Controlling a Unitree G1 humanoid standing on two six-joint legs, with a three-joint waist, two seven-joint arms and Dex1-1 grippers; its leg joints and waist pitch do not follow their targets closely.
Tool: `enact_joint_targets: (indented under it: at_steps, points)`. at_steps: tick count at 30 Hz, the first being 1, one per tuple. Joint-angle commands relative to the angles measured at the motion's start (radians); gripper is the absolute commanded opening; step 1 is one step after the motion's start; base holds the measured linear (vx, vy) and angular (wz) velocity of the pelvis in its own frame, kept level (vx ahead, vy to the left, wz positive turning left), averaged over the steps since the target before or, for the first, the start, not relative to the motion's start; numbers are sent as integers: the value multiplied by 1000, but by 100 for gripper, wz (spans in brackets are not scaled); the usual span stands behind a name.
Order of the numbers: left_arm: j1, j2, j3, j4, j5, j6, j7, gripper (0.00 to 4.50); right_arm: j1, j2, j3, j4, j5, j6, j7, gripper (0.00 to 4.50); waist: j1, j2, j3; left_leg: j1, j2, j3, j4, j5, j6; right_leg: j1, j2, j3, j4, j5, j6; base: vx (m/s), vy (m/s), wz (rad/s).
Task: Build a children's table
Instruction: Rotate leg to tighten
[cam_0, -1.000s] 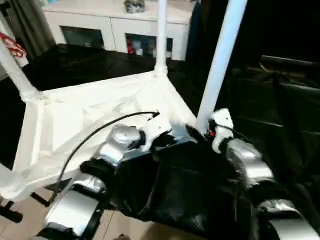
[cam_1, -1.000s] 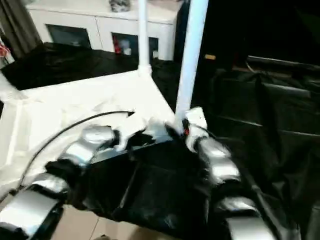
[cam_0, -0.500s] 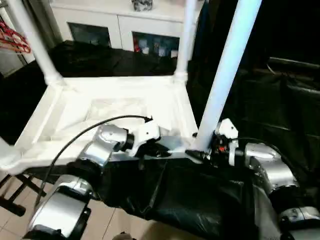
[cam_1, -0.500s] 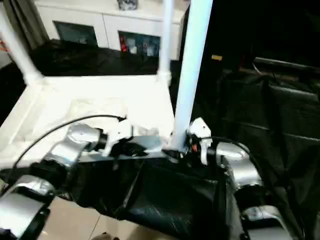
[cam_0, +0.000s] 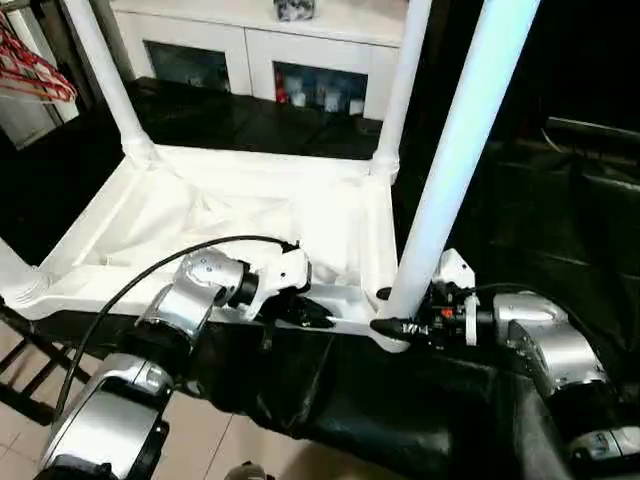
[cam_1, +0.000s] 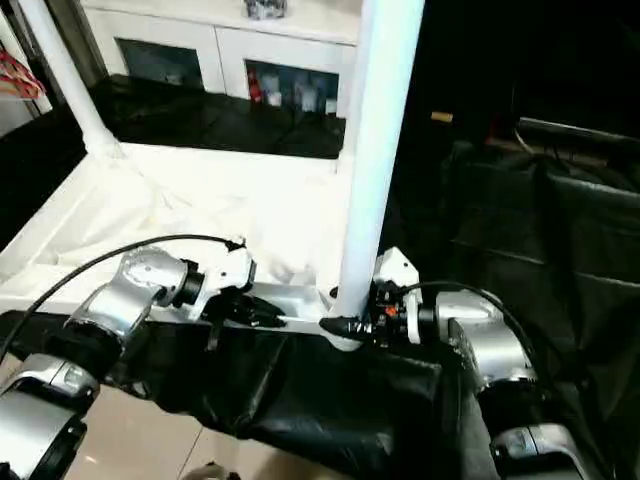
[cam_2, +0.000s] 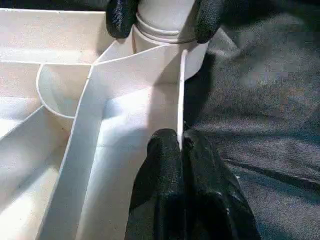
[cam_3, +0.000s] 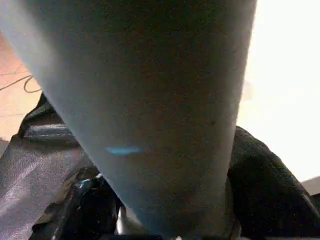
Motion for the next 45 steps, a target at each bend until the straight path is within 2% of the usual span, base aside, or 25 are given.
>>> enact_joint_targets:
  at_steps: [1, 3, 7, 8, 10, 12, 13, 16, 20, 24, 26, 29, 33, 35, 36, 37, 39, 40, 42, 43, 44, 45]
  points:
    - [-32, -47, 20, -5, 6, 12, 147, 0, 36, 77, 56, -3, 32, 15, 9, 254, -2, -13, -61, 4, 35, -5, -57, -188, 60, 50, -86, 48, -81, -240, -177, 0, 0, 0]
    - [-43, -64, 28, 15, 18, 33, 206, 0, 34, 110, 26, 15, 33, 3, -68, 254, -3, -15, -58, 6, 34, -5, -60, -206, 49, 48, -89, 48, -86, -285, -167, 0, 0, 0]
    - [-68, -107, 45, 49, 25, 56, 316, 0, 12, 182, -22, 88, -3, -34, -270, 252, -15, -17, -50, 13, 29, -10, -67, -267, 20, 41, -92, 48, -105, -442, -127, 0, 0, 0]
    - [-83, -133, 49, 67, 34, 64, 378, 0, -7, 222, -48, 138, -18, -41, -383, 252, -20, -17, -49, 14, 30, -13, -70, -278, 10, 40, -93, 48, -108, -481, -112, 0, 0, 0]
    - [-94, -154, 51, 80, 42, 67, 424, 0, -24, 254, -67, 175, -31, -41, -481, 252, -26, -17, -51, 16, 28, -15, -71, -287, 5, 40, -93, 46, -112, -494, -102, 0, 0, 0]
    - [-109, -182, 55, 99, 53, 71, 494, 0, -43, 297, -90, 210, -40, -45, -586, 252, -38, -17, -52, 16, 28, -14, -71, -281, 4, 38, -90, 50, -107, -446, -116, 0, 0, 0]
    - [-115, -193, 56, 106, 61, 71, 528, 0, -49, 314, -97, 221, -48, -50, -631, 252, -38, -17, -52, 16, 28, -14, -71, -281, 4, 38, -90, 50, -107, -446, -116, 0, 0, 0]
    - [-124, -227, 58, 119, 73, 77, 597, 0, -65, 359, -112, 252, -78, -71, -743, 252, -39, -18, -56, 12, 27, -11, -67, -253, 13, 43, -89, 52, -100, -369, -134, 0, 0, 0]
    - [-117, -257, 51, 117, 82, 73, 622, 0, -80, 380, -106, 287, -99, -113, -797, 251, -40, -17, -59, 8, 26, -8, -63, -215, 30, 48, -86, 53, -88, -253, -165, 0, 0, 0]
    - [-105, -260, 39, 114, 90, 56, 613, 0, -82, 374, -101, 289, -109, -142, -805, 251, -39, -17, -59, 6, 25, -6, -62, -199, 47, 51, -87, 54, -87, -235, -169, 0, 0, 0]
    - [-97, -253, 30, 112, 91, 43, 600, 0, -83, 365, -110, 292, -104, -151, -791, 318, -40, -17, -58, 7, 26, -7, -63, -213, 46, 50, -87, 53, -90, -265, -163, 0, 0, 0]
    - [-86, -242, 21, 103, 91, 29, 576, 0, -74, 339, -110, 273, -91, -149, -731, 325, -41, -17, -57, 8, 27, -8, -65, -224, 44, 49, -87, 53, -92, -283, -158, 0, 0, 0]
    - [-74, -233, 14, 92, 95, 20, 554, 0, -55, 277, -73, 240, -114, -166, -659, 370, -37, -21, -59, 6, 27, -6, -61, -208, 54, 53, -86, 54, -87, -243, -163, 0, 0, 0]
    - [-69, -226, 14, 87, 97, 18, 542, 0, -28, 197, -68, 185, -103, -169, -573, 370, -36, -22, -60, 5, 27, -6, -60, -192, 63, 54, -86, 53, -86, -222, -168, 0, 0, 0]
    - [-67, -224, 14, 86, 97, 17, 539, 0, -15, 164, -75, 160, -91, -169, -537, 370, -27, -27, -60, 6, 28, -4, -56, -183, 80, 56, -85, 53, -85, -200, -168, 0, 0, 0]
    - [-66, -220, 13, 85, 98, 16, 536, 0, -1, 129, -90, 131, -73, -161, -504, 370, -29, -31, -59, 5, 28, -2, -56, -181, 85, 54, -84, 54, -84, -195, -170, 0, 0, 0]
    - [-64, -216, 12, 83, 99, 14, 533, 0, 19, 78, -121, 97, -47, -151, -469, 370, -28, -32, -61, 0, 27, -4, -54, -156, 99, 59, -84, 52, -79, -165, -174, 0, 0, 0]
    - [-64, -216, 12, 83, 99, 14, 533, 0, 19, 78, -121, 97, -47, -151, -469, 370, -27, -38, -61, -2, 26, -4, -53, -149, 106, 60, -84, 50, -79, -165, -175, 0, 0, 0]
    - [-62, -211, 10, 84, 102, 8, 529, 0, 52, 19, -171, 52, -19, -136, -435, 370, -29, -43, -58, -1, 24, -2, -52, -166, 105, 57, -84, 49, -87, -222, -166, 0, 0, 0]
    - [-62, -211, 10, 84, 102, 7, 528, 0, 55, 15, -174, 48, -17, -135, -433, 370, -25, -42, -58, 0, 25, -3, -52, -167, 105, 58, -85, 49, -87, -231, -161, 0, 0, 0]
    - [-59, -209, 9, 83, 101, 5, 526, 0, 82, -19, -200, 16, 4, -125, -412, 370, -25, -46, -58, 0, 24, -2, -51, -164, 108, 57, -83, 49, -87, -233, -157, 0, 0, 0]
    - [-58, -207, 8, 82, 100, 2, 523, 0, 105, -43, -216, -11, 21, -115, -395, 370, -20, -45, -59, -1, 26, -3, -50, -156, 113, 58, -84, 50, -85, -226, -152, 0, 0, 0]
